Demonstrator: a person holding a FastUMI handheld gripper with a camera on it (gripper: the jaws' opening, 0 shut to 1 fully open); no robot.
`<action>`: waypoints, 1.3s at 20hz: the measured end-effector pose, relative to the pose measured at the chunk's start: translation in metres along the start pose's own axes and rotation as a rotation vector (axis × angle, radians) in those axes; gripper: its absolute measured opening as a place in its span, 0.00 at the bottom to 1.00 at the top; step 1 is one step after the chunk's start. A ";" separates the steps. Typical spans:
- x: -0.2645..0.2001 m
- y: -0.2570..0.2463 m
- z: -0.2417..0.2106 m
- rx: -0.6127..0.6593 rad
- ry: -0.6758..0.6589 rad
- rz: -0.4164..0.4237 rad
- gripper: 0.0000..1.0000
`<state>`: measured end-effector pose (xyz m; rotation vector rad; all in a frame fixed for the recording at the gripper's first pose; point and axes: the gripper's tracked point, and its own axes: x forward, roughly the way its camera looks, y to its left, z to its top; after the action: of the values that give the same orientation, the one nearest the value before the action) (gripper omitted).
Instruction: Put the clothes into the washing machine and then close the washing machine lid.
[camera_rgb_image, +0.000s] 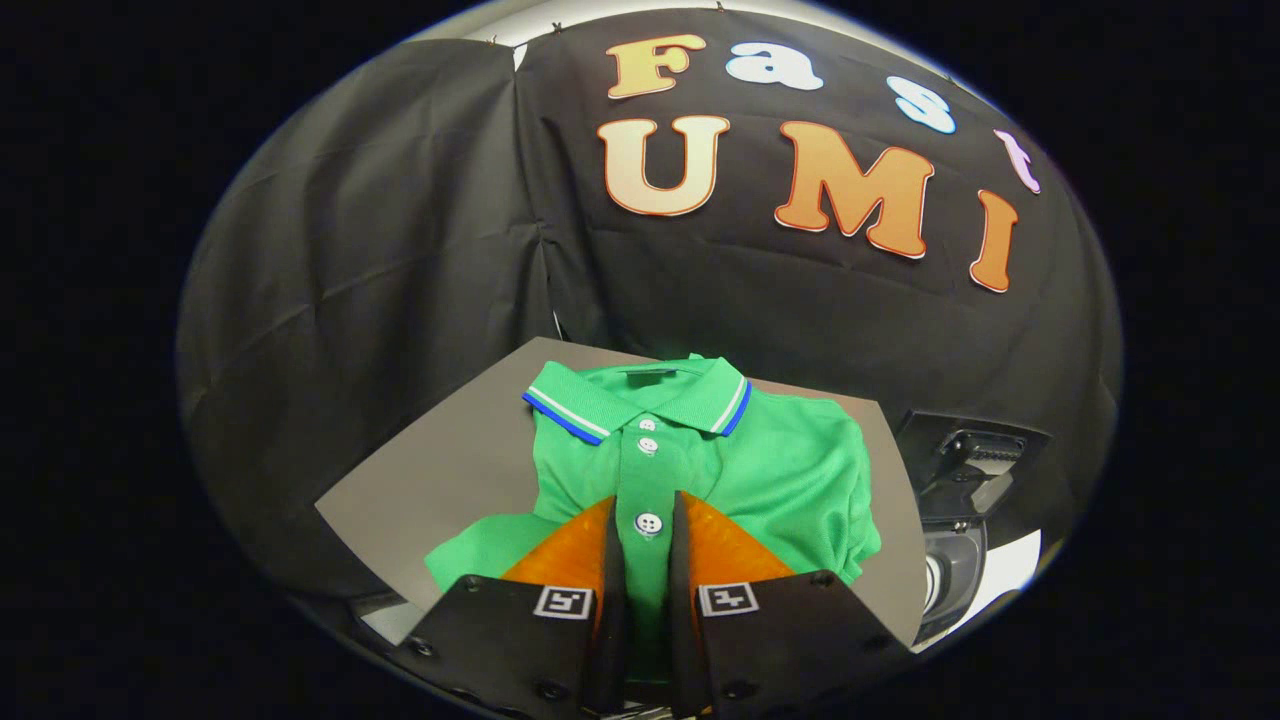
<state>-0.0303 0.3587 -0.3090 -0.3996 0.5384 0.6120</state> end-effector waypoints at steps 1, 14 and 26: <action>-0.003 0.001 0.003 0.009 -0.004 0.009 0.20; -0.088 -0.091 0.110 0.089 -0.235 -0.059 0.15; -0.149 -0.244 0.090 0.194 -0.282 -0.280 0.15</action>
<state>0.0532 0.1560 -0.1040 -0.1949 0.2616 0.3346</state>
